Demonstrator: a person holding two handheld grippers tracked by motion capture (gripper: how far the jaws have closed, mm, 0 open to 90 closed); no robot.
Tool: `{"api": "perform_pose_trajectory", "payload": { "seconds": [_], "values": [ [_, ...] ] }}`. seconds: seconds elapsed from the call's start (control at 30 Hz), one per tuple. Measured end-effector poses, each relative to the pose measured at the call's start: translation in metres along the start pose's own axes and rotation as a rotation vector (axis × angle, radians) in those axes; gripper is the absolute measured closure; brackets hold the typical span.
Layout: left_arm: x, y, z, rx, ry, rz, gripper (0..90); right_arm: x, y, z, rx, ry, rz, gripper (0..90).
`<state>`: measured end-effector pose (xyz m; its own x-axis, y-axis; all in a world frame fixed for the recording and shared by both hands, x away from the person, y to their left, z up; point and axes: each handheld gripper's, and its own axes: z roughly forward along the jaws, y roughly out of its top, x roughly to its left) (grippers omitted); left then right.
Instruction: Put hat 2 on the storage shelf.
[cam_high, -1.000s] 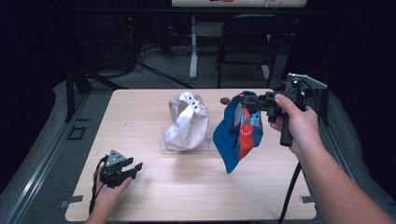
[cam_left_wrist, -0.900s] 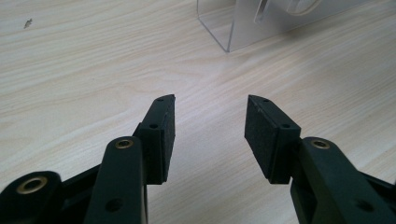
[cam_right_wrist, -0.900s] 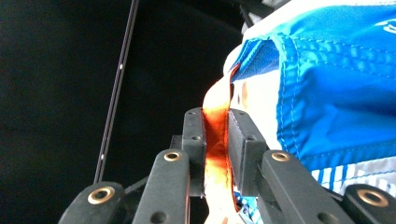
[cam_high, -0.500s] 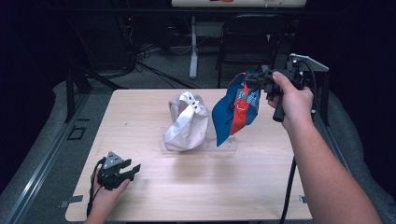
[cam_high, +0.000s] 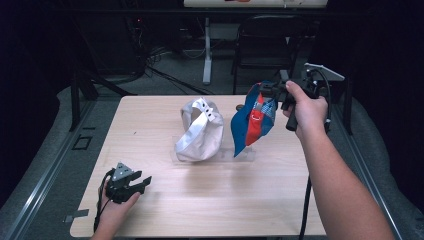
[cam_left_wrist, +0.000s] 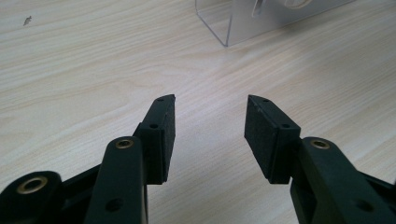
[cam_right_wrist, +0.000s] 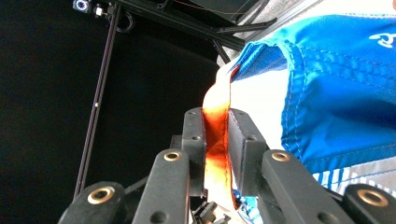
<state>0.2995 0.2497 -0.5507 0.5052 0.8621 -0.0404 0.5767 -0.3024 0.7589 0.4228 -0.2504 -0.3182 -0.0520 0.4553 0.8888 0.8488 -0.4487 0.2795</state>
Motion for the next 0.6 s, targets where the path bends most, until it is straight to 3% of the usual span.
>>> {"api": "perform_pose_trajectory", "payload": {
  "seconds": [0.37, 0.6],
  "values": [
    [0.000, 0.000, 0.000, 0.000, 0.000, 0.001, 53.4, -0.004, -0.007, 0.021, 0.037, 0.018, 0.011, 77.9],
    [0.000, 0.000, 0.000, 0.001, 0.000, 0.000, 53.4, -0.014, -0.011, 0.027, 0.058, -0.003, 0.012, 77.8]
  ]
}}
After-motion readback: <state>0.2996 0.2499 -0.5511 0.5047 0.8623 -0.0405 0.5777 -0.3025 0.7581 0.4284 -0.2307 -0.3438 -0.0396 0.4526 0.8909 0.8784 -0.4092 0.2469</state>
